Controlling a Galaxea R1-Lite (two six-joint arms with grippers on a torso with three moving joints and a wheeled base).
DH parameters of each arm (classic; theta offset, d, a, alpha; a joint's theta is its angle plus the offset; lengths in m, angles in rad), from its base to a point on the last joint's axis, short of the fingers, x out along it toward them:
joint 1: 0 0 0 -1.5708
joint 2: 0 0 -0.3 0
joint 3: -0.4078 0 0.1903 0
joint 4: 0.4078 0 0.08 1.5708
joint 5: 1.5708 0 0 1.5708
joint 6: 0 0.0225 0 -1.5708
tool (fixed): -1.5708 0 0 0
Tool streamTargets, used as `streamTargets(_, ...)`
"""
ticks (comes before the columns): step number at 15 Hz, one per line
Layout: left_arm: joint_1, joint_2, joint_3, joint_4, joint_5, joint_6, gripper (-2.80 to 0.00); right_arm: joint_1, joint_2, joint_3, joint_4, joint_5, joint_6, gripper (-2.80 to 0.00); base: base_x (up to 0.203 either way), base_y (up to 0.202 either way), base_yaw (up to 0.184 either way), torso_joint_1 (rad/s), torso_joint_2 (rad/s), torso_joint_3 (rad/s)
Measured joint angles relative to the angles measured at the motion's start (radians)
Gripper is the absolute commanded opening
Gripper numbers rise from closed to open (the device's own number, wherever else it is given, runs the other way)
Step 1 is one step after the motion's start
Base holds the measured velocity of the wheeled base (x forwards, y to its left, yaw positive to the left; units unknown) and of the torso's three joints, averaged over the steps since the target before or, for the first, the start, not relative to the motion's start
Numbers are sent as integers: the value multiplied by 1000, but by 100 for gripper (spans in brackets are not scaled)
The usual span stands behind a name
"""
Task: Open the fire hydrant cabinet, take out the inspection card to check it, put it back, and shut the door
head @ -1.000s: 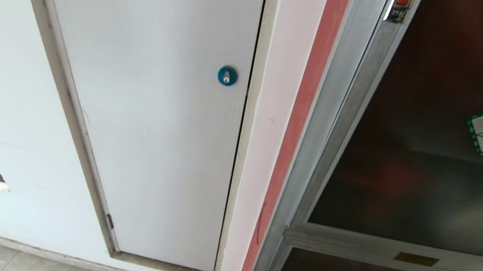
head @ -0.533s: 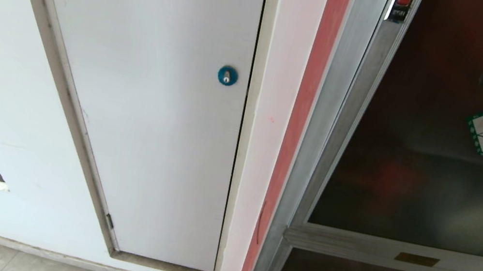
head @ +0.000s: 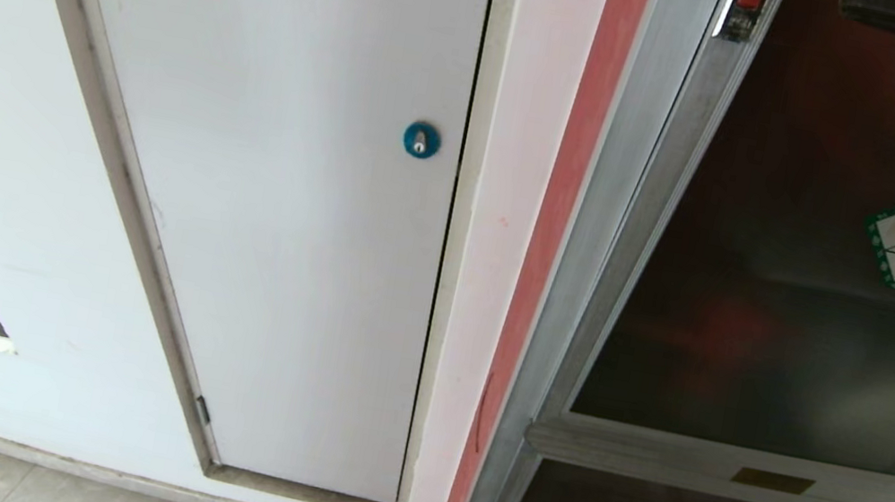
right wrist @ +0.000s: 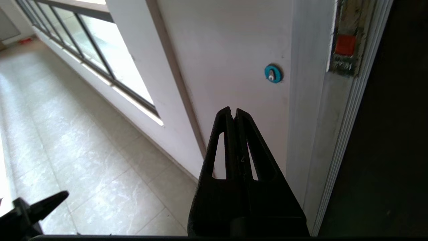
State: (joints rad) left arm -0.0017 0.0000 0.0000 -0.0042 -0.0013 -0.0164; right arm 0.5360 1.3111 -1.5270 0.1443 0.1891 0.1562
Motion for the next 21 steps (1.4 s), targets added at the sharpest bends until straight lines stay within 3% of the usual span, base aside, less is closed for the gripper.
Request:
streamTargets(2, 0, 0, 0, 0, 0, 0, -280, 0, 37, -50, 0, -52, -1, -280, 0, 0, 0, 0, 0, 0)
streamTargets(6, 0, 0, 0, 0, 0, 0, -280, -12, 94, -90, -10, -84, -2, -280, 0, 0, 0, 0, 0, 0)
streamTargets(21, 0, 0, 0, 0, 1, 0, -280, -118, 248, -229, -17, -89, -1, -280, 0, 0, 0, 0, 0, 0)
